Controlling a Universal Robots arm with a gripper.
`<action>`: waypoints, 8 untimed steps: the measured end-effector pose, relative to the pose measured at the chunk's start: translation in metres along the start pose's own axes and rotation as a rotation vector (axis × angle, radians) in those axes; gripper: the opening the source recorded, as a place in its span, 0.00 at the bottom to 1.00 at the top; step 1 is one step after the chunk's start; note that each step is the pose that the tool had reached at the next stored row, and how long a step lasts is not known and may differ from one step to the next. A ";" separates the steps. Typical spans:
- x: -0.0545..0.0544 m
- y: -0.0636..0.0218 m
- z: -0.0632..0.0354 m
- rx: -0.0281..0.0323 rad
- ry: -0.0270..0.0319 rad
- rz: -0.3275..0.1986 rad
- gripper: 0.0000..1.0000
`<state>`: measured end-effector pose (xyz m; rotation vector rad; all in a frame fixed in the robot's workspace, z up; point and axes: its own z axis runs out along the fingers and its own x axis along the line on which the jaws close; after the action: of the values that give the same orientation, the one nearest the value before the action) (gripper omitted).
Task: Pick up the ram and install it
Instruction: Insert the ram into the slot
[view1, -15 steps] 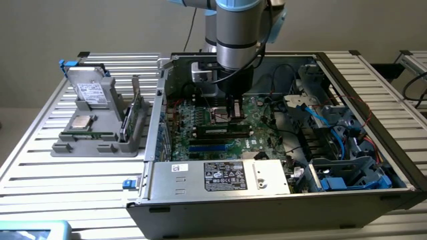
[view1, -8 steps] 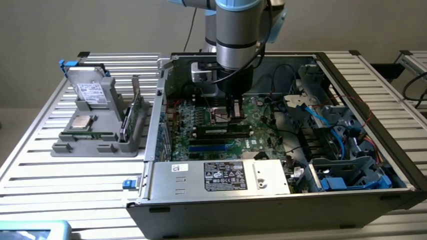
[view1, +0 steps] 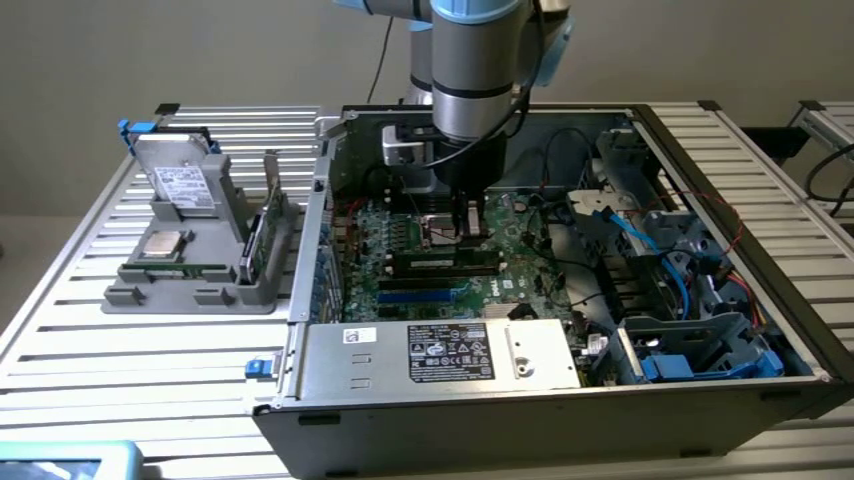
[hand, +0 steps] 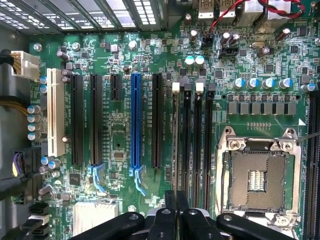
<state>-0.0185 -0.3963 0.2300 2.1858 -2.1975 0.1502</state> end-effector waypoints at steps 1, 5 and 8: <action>0.000 0.0000 0.0001 0.0000 0.0000 0.000 0.12; 0.000 0.0001 0.0003 0.0000 -0.0001 0.000 0.12; 0.000 0.0001 0.0004 0.0000 0.0000 0.000 0.14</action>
<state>-0.0186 -0.3963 0.2296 2.1857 -2.1975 0.1503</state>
